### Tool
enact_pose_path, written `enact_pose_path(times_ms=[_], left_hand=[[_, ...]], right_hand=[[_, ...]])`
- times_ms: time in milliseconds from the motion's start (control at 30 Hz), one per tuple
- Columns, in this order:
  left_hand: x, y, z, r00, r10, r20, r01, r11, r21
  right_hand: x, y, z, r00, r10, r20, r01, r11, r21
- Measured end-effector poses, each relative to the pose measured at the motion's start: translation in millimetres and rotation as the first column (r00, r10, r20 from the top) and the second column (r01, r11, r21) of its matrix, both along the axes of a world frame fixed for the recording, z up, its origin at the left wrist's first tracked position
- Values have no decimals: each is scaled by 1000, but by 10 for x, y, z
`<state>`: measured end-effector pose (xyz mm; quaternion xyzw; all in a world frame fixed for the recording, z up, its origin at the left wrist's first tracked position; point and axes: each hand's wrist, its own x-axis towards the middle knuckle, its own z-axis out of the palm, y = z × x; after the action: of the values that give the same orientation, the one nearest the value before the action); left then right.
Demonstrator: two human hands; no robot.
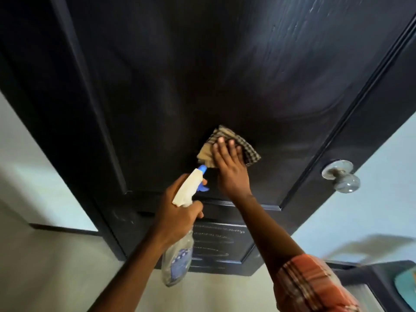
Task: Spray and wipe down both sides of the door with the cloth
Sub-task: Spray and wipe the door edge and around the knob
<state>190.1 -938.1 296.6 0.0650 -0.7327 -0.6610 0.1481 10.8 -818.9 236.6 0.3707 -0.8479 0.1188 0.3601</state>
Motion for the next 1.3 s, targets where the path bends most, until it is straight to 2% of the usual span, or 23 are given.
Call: enact_pose_path(times_ms=[67,133,200,333,533,667,867,967,1033,1133,1200,1300], left_hand=[[-37,-94,-61,1000,-3,9,3,1000,-18],[-51,-137,-109,1000,-17,-6,16,999,-33],[-53,-158,-168,1000,-22,-9,22,999,-36],[-35,-190,-375,1000,2,-4,-2,1000,-15],[-49,-133,-867,999,35,41,-35,999,-4],[-110,-36,-1356,995,74,63,-74,997,-4],[-358,186,-2549,995,104,11,-103,994,-33],[-462,366,-3060,996,72,-57,-74,997,-31],[-530,428,-3337,996,61,-70,-64,997,-36],[-548,577,-3798,991,38,-125,-41,999,-28],[-567,637,-4064,987,-9,-158,5,1000,-28],[-598,737,-4479,966,-97,-240,88,995,-49]], right_hand=[[-32,114,-48,999,46,-23,-41,984,174],[-72,251,-64,998,41,-55,-24,963,267],[-74,387,-111,999,-29,-38,36,979,203],[9,582,-310,981,-191,35,193,978,-73],[20,663,-470,990,-126,60,134,977,-166],[45,776,-1004,989,-127,73,139,971,-193],[-22,1116,-2625,964,-224,145,251,946,-207],[-240,1397,-3058,966,-256,47,260,946,-195],[-376,1525,-3042,959,-282,34,277,901,-334],[-487,1666,-3105,965,-261,29,228,779,-583],[-556,1748,-3169,968,-243,-59,168,806,-568],[-623,1930,-3385,962,-204,-179,115,904,-411]])
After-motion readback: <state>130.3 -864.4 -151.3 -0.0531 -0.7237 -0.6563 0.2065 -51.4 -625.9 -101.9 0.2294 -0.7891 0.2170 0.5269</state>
